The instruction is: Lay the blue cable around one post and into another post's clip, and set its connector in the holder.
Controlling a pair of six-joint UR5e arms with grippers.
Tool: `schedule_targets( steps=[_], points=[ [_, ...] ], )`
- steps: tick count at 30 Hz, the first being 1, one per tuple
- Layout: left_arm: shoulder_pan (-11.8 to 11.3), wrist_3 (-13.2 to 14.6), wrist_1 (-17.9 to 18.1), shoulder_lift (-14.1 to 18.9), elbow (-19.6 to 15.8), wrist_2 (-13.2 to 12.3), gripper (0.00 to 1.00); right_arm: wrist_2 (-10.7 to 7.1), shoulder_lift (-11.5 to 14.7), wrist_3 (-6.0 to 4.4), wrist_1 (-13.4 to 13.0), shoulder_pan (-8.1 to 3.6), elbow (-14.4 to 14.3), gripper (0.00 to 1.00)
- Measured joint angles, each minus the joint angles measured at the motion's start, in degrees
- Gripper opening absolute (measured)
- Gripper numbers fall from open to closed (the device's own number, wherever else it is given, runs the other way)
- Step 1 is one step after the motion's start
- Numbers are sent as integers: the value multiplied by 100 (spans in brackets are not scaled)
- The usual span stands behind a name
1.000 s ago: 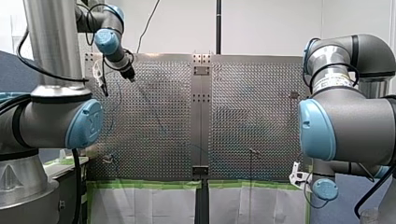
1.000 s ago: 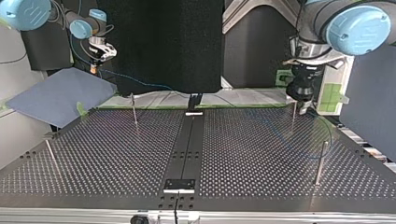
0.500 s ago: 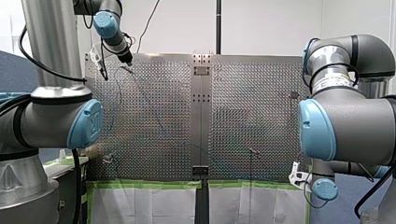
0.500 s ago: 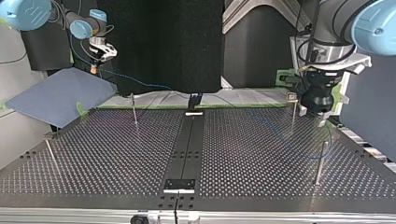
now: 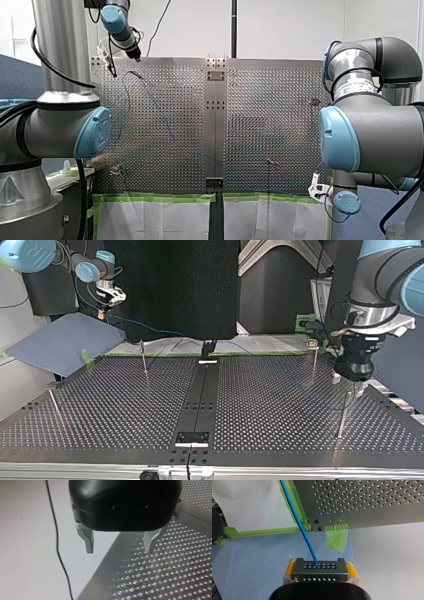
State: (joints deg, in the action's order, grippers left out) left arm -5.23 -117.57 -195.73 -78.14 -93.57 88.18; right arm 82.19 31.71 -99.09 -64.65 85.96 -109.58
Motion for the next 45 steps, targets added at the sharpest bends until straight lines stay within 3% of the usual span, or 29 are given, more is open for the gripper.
schedule_targets(
  steps=[12,20,39,45],
  points=[
    [12,170,-144,-148,457,4,98,0,1,-5,4,11,3,0],
    [-8,335,-182,-202,304,193,98,0,1,-6,13,18,2,0],
    [-8,355,-215,-212,267,237,98,0,0,-23,21,47,4,0],
    [-10,534,-386,-212,107,452,98,0,1,-24,21,55,5,0]
  ],
)
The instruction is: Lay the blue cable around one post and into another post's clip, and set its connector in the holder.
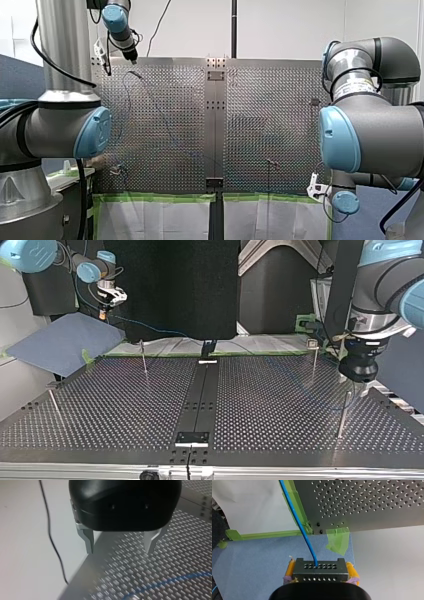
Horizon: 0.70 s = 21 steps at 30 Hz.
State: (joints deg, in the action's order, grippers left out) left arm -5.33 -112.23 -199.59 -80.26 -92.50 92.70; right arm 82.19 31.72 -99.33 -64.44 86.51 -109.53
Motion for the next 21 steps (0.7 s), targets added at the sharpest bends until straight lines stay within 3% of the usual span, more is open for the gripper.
schedule_targets(
  steps=[8,21],
  points=[
    [14,310,-108,2,-313,369,98,0,1,0,4,22,-1,0],
    [21,334,-117,7,-345,422,98,0,1,0,9,46,1,0]
  ],
)
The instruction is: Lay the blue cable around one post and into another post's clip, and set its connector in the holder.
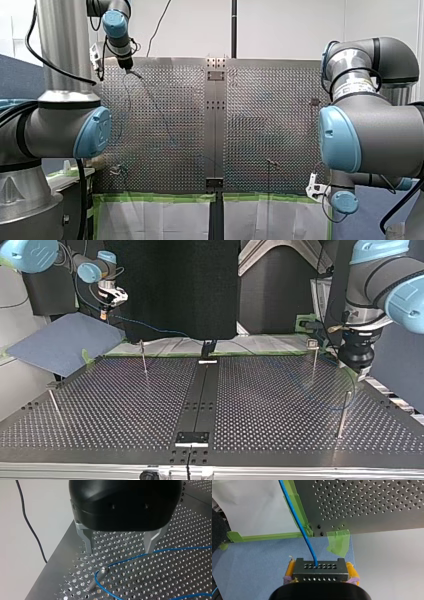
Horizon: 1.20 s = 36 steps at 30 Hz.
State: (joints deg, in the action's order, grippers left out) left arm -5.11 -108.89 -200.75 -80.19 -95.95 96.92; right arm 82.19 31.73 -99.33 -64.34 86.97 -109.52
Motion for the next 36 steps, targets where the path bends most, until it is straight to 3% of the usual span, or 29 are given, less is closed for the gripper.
schedule_targets(
  steps=[15,23,27,36],
  points=[
    [-21,-64,16,6,-7,29,98,0,-1,0,0,7,1,0],
    [-312,-114,76,16,-54,265,98,0,-2,-110,-18,8,1,0],
    [-418,-226,155,15,-64,168,98,0,-2,-146,-42,8,2,0],
    [-429,-624,465,-121,-70,-229,98,0,-2,-151,-53,23,1,0]
  ],
)
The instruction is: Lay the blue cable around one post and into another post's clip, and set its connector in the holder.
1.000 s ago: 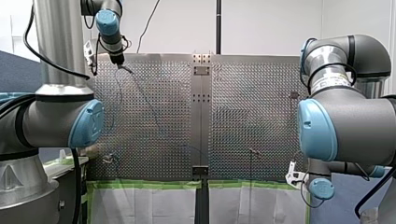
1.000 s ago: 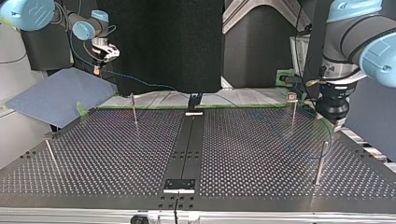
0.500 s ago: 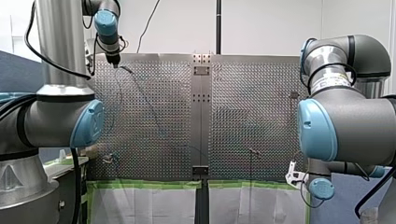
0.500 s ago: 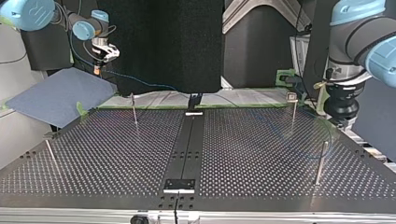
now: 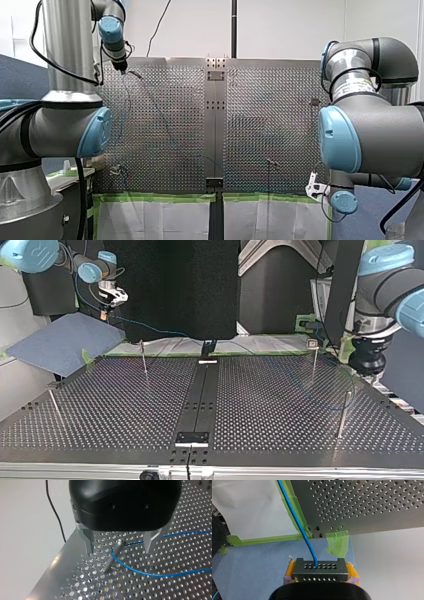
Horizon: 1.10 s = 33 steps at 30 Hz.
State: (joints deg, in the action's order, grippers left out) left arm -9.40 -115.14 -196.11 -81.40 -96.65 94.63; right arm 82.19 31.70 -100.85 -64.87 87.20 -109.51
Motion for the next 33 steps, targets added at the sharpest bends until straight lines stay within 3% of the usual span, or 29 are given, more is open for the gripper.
schedule_targets(
  steps=[16,27,33],
  points=[
    [-81,-749,424,-427,0,-778,98,0,1,2,-7,13,1,0],
    [-266,-559,504,-683,0,-534,98,14,1,15,-9,25,1,0],
    [-351,-592,698,-730,0,-533,98,18,0,19,-9,27,1,0]
  ],
)
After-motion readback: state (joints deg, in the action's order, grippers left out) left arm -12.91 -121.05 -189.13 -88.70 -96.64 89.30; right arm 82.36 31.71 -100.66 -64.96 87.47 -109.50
